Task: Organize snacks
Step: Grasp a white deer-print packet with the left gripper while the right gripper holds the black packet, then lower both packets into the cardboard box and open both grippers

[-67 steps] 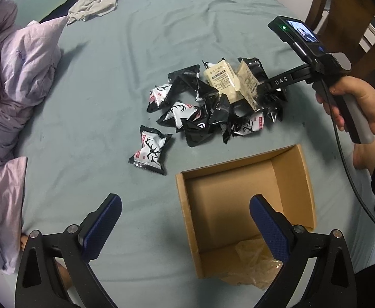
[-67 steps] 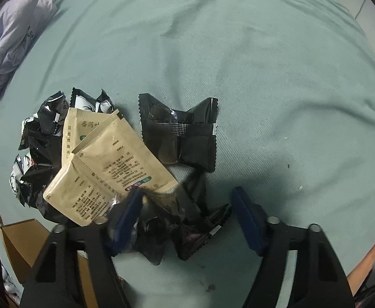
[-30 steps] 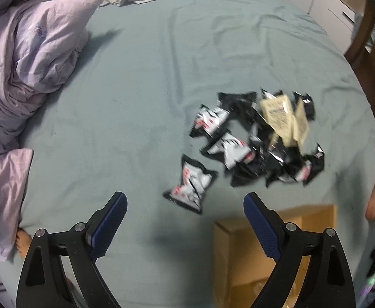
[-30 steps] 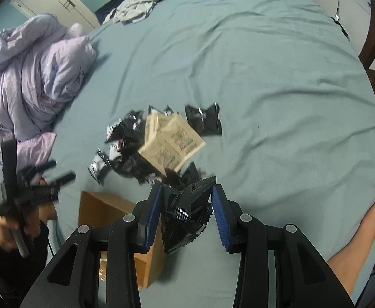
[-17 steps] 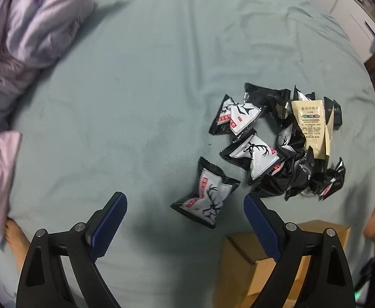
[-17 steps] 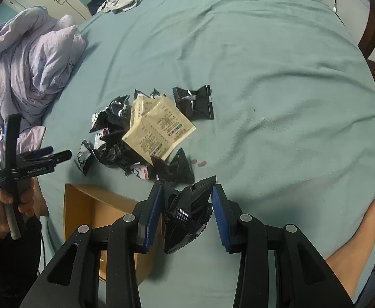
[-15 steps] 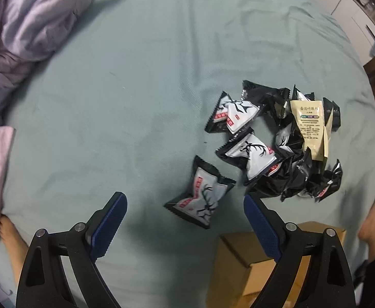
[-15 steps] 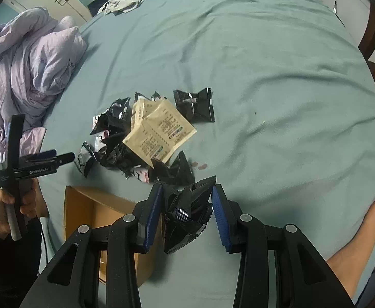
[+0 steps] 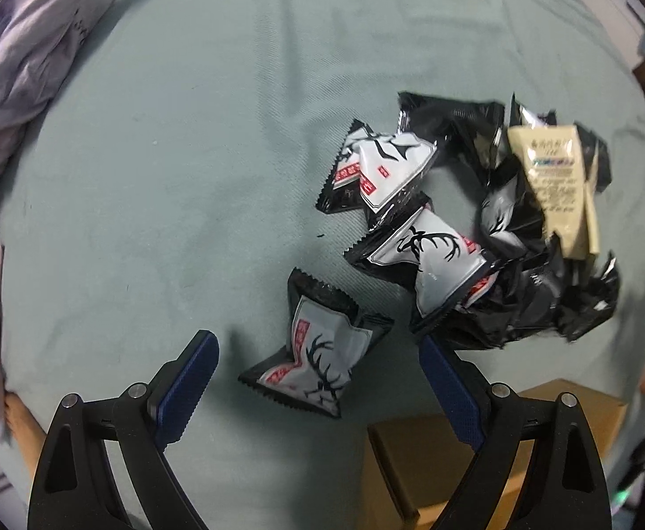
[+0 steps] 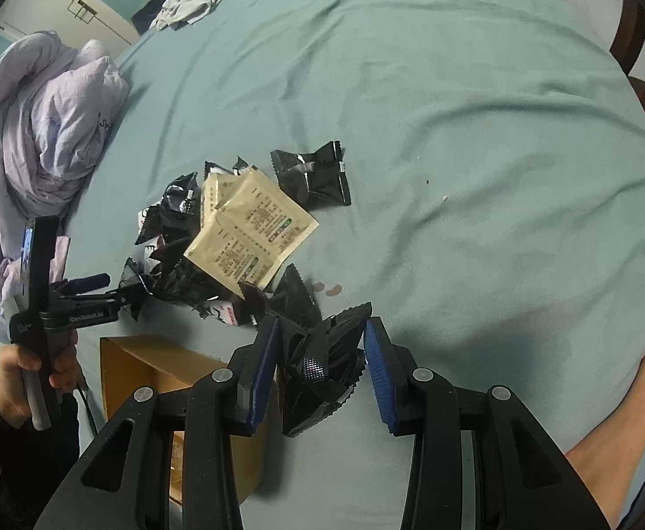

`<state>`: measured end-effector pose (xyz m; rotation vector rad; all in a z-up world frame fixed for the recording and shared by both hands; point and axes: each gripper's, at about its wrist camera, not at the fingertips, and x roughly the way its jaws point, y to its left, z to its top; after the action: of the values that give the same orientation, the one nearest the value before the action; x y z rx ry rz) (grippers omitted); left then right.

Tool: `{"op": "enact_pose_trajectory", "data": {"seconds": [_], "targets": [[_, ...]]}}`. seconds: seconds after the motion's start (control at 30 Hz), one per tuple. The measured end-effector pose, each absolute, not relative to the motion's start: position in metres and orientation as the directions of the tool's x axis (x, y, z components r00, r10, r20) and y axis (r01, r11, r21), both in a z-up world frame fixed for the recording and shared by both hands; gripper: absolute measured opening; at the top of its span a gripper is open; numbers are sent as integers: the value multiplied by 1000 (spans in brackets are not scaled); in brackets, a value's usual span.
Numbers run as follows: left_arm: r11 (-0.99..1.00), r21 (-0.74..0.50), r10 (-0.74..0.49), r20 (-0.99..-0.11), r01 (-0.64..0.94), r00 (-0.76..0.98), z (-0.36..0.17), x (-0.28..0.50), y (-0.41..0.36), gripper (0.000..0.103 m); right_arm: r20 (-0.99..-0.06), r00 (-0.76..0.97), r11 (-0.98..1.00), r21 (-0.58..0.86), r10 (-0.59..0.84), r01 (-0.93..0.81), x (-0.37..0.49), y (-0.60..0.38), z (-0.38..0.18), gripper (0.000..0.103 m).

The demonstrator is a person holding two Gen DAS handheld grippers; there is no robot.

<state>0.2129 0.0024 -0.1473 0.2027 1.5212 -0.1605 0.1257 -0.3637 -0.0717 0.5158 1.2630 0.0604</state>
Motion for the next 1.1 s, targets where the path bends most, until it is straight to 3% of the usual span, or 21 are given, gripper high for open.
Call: {"op": "enact_pose_trajectory", "data": {"seconds": [0.2, 0.23, 0.27, 0.3, 0.67, 0.93, 1.1], "targets": [[968, 54, 63, -998, 244, -30, -176, 207, 3, 81, -901, 299, 890, 389, 313, 237, 129, -361, -78, 37], [970, 50, 56, -998, 237, -19, -174, 206, 4, 72, -902, 298, 890, 388, 313, 239, 129, -360, -78, 37], [972, 48, 52, -999, 230, -12, -171, 206, 5, 52, -902, 299, 890, 386, 310, 241, 128, -361, -77, 37], [973, 42, 44, -999, 226, -3, -167, 204, 6, 47, -903, 302, 892, 384, 307, 241, 127, -361, -76, 37], [961, 89, 29, -974, 263, 225, -81, 170, 9, 44, -893, 369, 899, 361, 257, 247, 96, -366, -24, 37], [934, -65, -170, -945, 350, 279, -26, 112, 4, 44, -907, 346, 928, 320, 241, 191, 80, -338, 0, 37], [891, -24, -178, -937, 454, 301, -10, 80, -27, 45, -916, 301, 937, 318, 265, 142, 75, -308, 6, 37]]}}
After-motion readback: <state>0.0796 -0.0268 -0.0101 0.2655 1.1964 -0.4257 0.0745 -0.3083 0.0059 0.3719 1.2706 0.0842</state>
